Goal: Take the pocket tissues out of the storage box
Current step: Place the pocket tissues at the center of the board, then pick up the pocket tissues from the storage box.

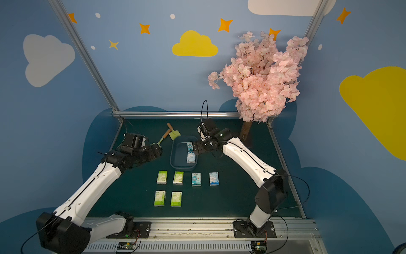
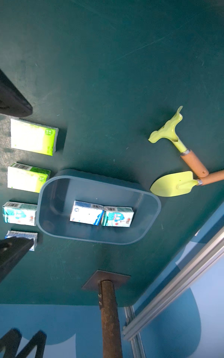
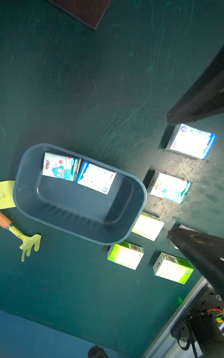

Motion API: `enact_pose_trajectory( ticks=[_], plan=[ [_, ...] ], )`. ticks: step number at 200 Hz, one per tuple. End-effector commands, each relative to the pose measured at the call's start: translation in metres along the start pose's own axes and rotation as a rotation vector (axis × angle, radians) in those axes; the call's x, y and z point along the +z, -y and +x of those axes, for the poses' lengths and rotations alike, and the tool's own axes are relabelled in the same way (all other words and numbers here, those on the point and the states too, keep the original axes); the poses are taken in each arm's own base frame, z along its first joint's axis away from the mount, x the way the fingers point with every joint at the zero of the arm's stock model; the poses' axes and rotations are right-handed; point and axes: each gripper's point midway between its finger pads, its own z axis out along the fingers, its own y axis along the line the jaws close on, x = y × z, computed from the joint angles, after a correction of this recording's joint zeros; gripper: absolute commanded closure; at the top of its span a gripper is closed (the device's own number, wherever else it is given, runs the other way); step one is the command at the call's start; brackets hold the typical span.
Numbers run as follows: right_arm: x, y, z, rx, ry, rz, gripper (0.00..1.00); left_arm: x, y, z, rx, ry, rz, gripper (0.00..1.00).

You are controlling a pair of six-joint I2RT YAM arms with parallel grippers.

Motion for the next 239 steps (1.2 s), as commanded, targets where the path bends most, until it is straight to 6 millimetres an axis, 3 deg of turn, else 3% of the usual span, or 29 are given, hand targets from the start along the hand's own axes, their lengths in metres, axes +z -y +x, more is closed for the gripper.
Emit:
enact_pose_trajectory(
  ticks=[1, 65, 112, 177, 239],
  plan=[
    [0.008, -0.004, 0.003, 0.026, -0.071, 0.038, 0.13, -0.006, 0.001, -0.009, 0.0, 0.03, 0.075, 0.0],
    [0.06, -0.013, -0.022, 0.018, -0.125, 0.106, 0.23, -0.012, -0.02, -0.01, 0.001, 0.041, 0.061, 0.0],
    [0.101, -0.013, -0.038, 0.012, -0.125, 0.131, 0.27, -0.009, -0.028, 0.001, 0.02, 0.007, 0.051, 0.0],
    [0.151, 0.005, -0.055, 0.038, -0.119, 0.168, 0.33, -0.004, -0.032, 0.005, 0.035, -0.026, 0.04, 0.0],
    [0.182, 0.021, -0.051, 0.003, -0.139, 0.213, 0.34, 0.005, -0.031, 0.002, 0.026, -0.038, 0.038, 0.0]
  ],
)
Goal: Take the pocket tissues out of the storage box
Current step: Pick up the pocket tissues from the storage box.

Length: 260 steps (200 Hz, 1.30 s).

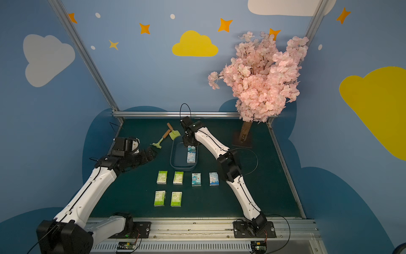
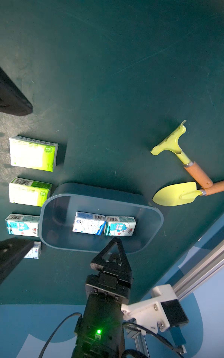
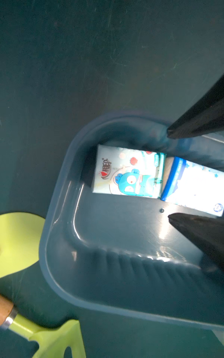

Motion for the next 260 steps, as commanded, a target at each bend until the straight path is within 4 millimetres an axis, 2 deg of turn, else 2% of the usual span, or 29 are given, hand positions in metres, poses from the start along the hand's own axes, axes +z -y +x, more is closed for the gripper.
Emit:
enact_pose_trajectory(
  ticks=[1, 79, 105, 119, 162, 197, 228, 260],
  plan=[
    [0.007, 0.008, 0.0, -0.024, -0.003, 0.043, 0.34, -0.001, 0.004, -0.005, 0.012, 0.001, 0.014, 0.0],
    [0.034, 0.018, 0.006, -0.063, -0.036, 0.085, 0.33, 0.007, 0.001, 0.0, -0.003, -0.026, 0.007, 0.0],
    [0.042, 0.016, 0.011, -0.064, -0.055, 0.075, 0.33, 0.009, 0.0, 0.0, -0.007, -0.029, 0.005, 0.0],
    [0.046, 0.012, 0.013, -0.064, -0.066, 0.044, 0.33, 0.01, 0.0, 0.0, -0.007, -0.032, 0.003, 0.0],
    [0.05, -0.022, 0.014, -0.071, -0.08, -0.145, 0.35, 0.015, -0.001, 0.001, -0.015, -0.047, 0.001, 0.0],
    [0.036, -0.025, 0.002, -0.092, -0.034, -0.152, 0.36, 0.017, -0.001, 0.0, -0.018, -0.051, 0.003, 0.0],
    [0.017, -0.012, -0.011, -0.118, 0.023, -0.087, 0.35, 0.019, -0.001, 0.0, -0.021, -0.055, 0.005, 0.0],
    [0.01, 0.001, -0.015, -0.127, 0.044, -0.024, 0.31, 0.021, -0.002, 0.002, -0.025, -0.059, 0.004, 0.0]
  ],
)
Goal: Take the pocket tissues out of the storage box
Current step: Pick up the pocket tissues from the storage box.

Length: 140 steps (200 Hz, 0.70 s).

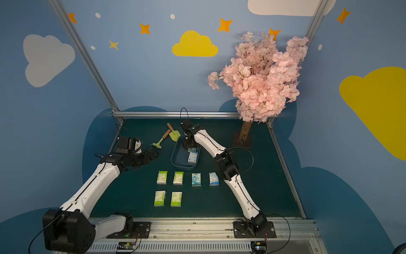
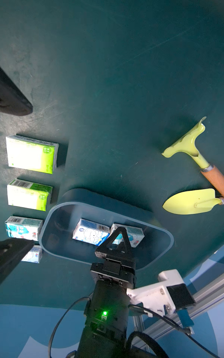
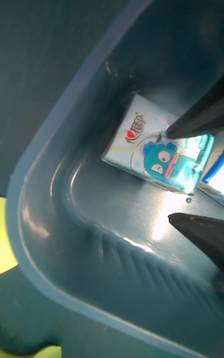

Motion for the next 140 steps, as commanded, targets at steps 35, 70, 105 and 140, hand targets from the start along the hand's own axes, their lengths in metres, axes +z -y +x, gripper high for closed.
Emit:
enact_pose_trajectory(
  ticks=[35, 70, 105, 140],
  plan=[
    [-0.028, 0.017, -0.012, -0.013, 0.06, 0.085, 0.24, 0.003, 0.003, -0.004, -0.006, -0.002, 0.012, 0.0],
    [-0.014, 0.021, -0.003, 0.006, 0.018, 0.077, 0.19, 0.005, 0.003, -0.006, -0.007, -0.002, 0.012, 0.0],
    [0.0, 0.022, 0.003, 0.016, -0.01, 0.065, 0.17, 0.007, 0.003, -0.007, -0.009, -0.006, 0.008, 0.0],
    [0.012, 0.022, 0.006, 0.025, -0.029, 0.045, 0.17, 0.01, 0.002, -0.009, -0.009, -0.012, -0.001, 0.0]
  ],
)
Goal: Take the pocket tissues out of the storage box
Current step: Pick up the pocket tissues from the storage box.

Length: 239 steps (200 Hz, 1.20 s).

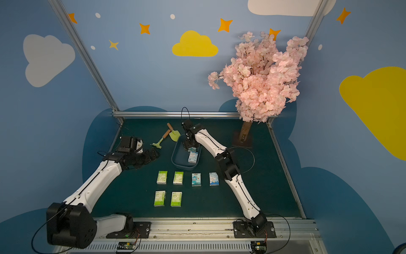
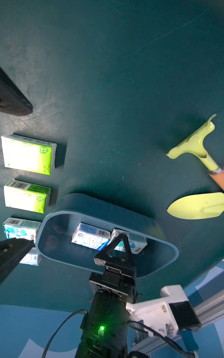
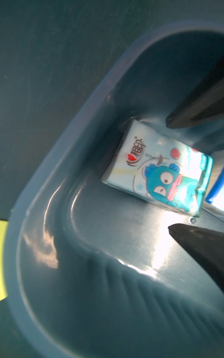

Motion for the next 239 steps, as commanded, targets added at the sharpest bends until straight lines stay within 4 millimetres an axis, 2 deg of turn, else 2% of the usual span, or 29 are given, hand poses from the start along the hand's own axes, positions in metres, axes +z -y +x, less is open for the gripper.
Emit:
enact_pose_trajectory(
  ticks=[1, 35, 69, 118, 134, 155, 239],
  plan=[
    [0.014, 0.004, 0.006, 0.017, -0.032, -0.013, 0.17, -0.003, 0.006, -0.01, 0.0, 0.02, 0.01, 0.0],
    [0.02, 0.0, 0.004, 0.034, -0.036, -0.051, 0.19, -0.001, 0.007, -0.014, 0.0, 0.015, 0.007, 0.0],
    [0.018, -0.006, -0.003, 0.039, -0.019, -0.091, 0.23, 0.001, 0.009, -0.016, -0.006, 0.007, 0.007, 0.0],
    [0.012, -0.009, -0.01, 0.04, 0.005, -0.11, 0.4, 0.004, 0.01, -0.017, -0.011, -0.002, 0.009, 0.0],
    [0.005, -0.009, -0.014, 0.047, 0.021, -0.111, 0.46, 0.004, 0.009, -0.017, -0.01, -0.003, 0.007, 0.0],
    [-0.007, -0.012, -0.021, 0.065, 0.044, -0.129, 0.48, 0.002, 0.009, -0.017, -0.006, -0.002, 0.005, 0.0],
    [-0.069, -0.026, -0.039, 0.1, 0.155, -0.15, 0.49, -0.013, 0.004, -0.008, 0.014, 0.018, 0.003, 0.0]
  ],
)
